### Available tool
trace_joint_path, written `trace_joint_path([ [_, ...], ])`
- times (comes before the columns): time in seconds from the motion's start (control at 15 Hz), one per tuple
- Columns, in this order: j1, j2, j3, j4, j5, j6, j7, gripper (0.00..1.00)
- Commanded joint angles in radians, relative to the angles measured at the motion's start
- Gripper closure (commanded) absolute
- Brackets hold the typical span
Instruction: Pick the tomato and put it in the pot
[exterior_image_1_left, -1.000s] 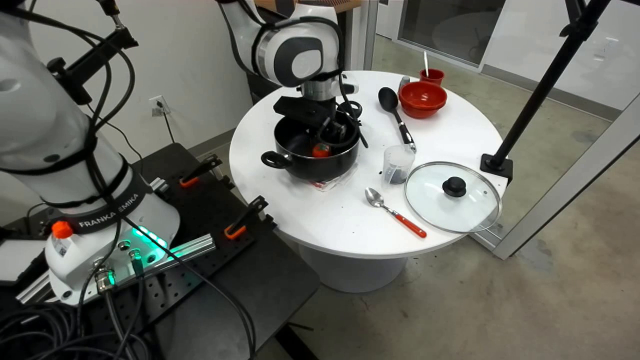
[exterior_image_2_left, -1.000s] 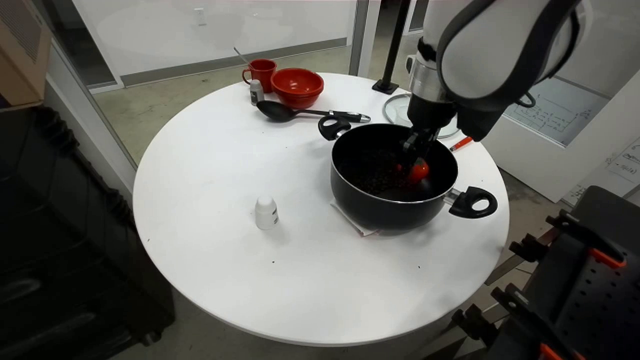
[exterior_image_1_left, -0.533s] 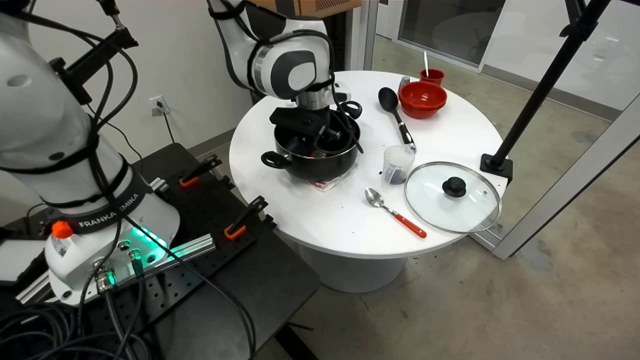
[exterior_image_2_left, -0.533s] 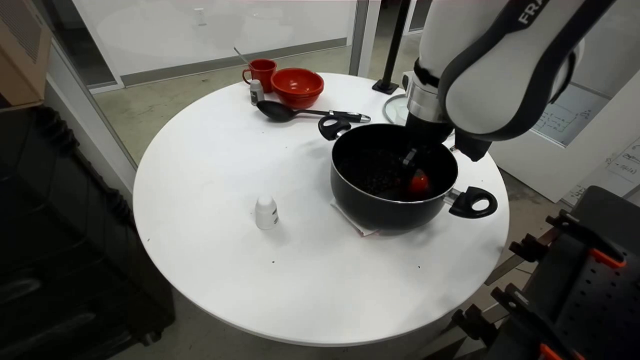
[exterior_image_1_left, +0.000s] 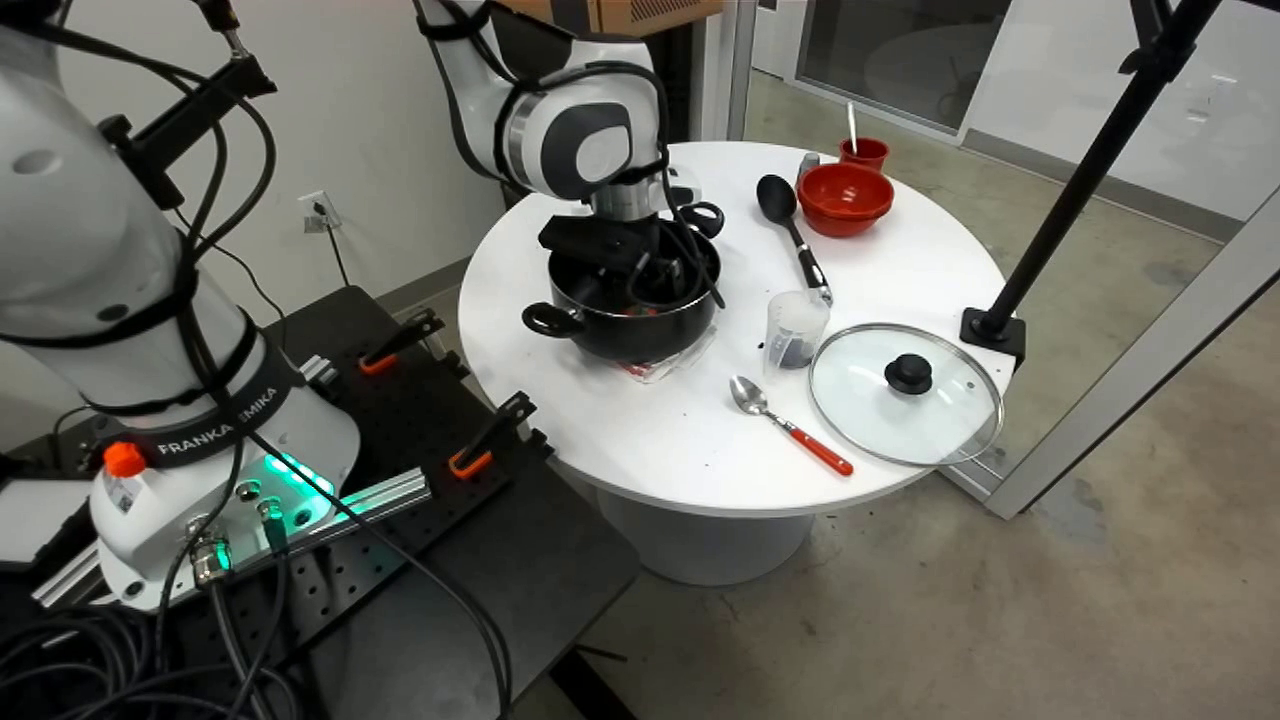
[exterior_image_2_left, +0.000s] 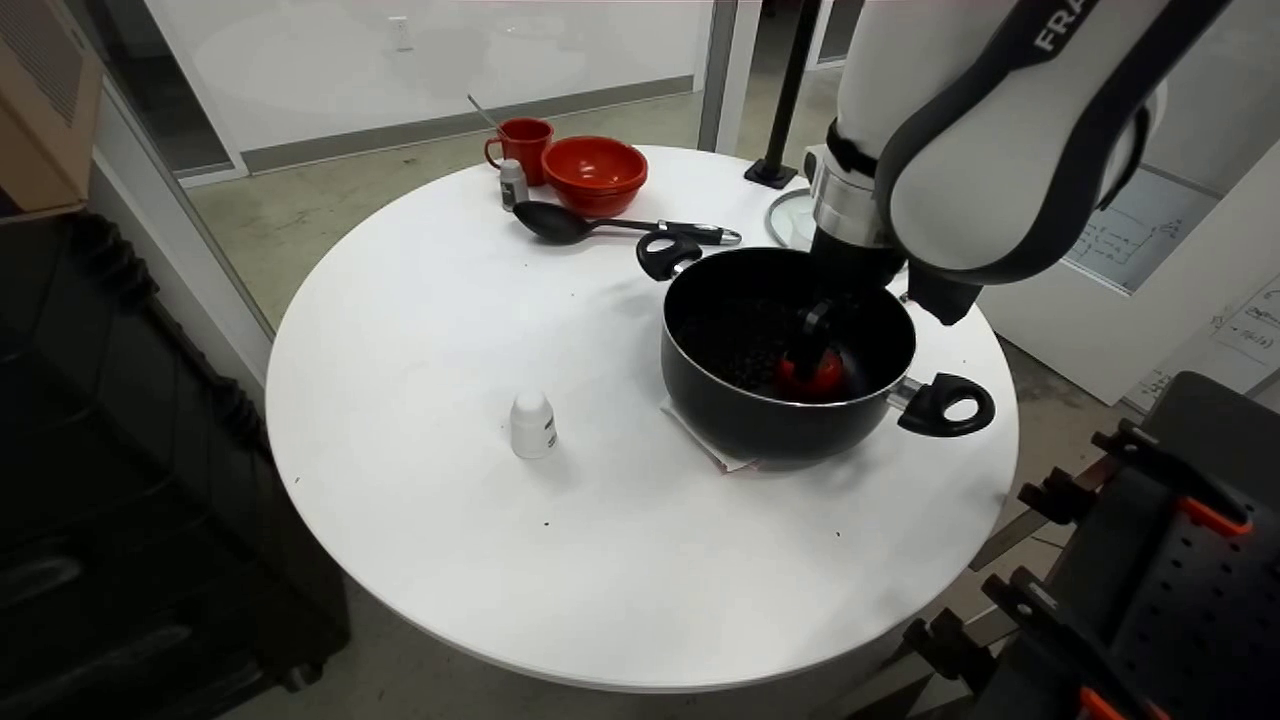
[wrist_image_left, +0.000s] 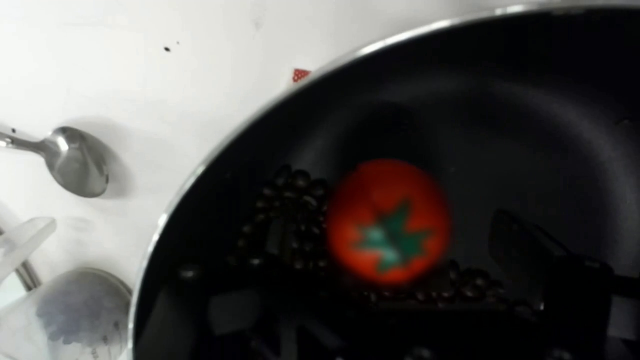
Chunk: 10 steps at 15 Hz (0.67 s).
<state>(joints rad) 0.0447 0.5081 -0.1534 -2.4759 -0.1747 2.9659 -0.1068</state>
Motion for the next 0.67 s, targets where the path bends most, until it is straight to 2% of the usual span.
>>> trace_joint_path([
  [0.0,-0.040,-0.013,0.040,-0.007,0.017,0.000,-0.003,0.00],
  [0.13,-0.077,-0.054,0.082,-0.026,0.038,-0.015,-0.016,0.00],
  [0.33,-0.180,-0.130,0.190,-0.052,0.101,-0.043,-0.054,0.00],
  [0.6,-0.329,-0.274,0.345,-0.079,0.278,-0.161,-0.153,0.00],
])
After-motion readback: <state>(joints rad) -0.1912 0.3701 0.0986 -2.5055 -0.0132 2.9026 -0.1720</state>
